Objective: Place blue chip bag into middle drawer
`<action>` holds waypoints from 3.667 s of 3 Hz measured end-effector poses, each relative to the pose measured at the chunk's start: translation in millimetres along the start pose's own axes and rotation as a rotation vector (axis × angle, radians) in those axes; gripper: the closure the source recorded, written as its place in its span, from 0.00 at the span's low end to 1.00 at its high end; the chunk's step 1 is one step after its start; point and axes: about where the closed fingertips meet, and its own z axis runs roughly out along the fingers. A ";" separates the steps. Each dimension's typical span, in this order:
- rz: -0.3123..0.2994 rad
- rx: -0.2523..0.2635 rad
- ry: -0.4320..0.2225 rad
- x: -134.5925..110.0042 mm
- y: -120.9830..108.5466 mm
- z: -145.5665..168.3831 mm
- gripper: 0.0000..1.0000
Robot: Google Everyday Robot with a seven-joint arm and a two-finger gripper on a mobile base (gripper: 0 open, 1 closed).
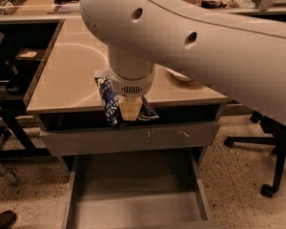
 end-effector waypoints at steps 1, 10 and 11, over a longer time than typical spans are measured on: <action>0.036 -0.043 0.011 8.5 29.2 -2.8 1.00; 0.419 -0.385 -0.039 55.6 202.0 242.0 1.00; 0.494 -0.383 -0.043 58.9 205.1 283.1 1.00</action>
Offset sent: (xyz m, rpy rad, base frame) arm -0.1591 -0.0361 -0.0862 0.1163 0.2987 -0.2563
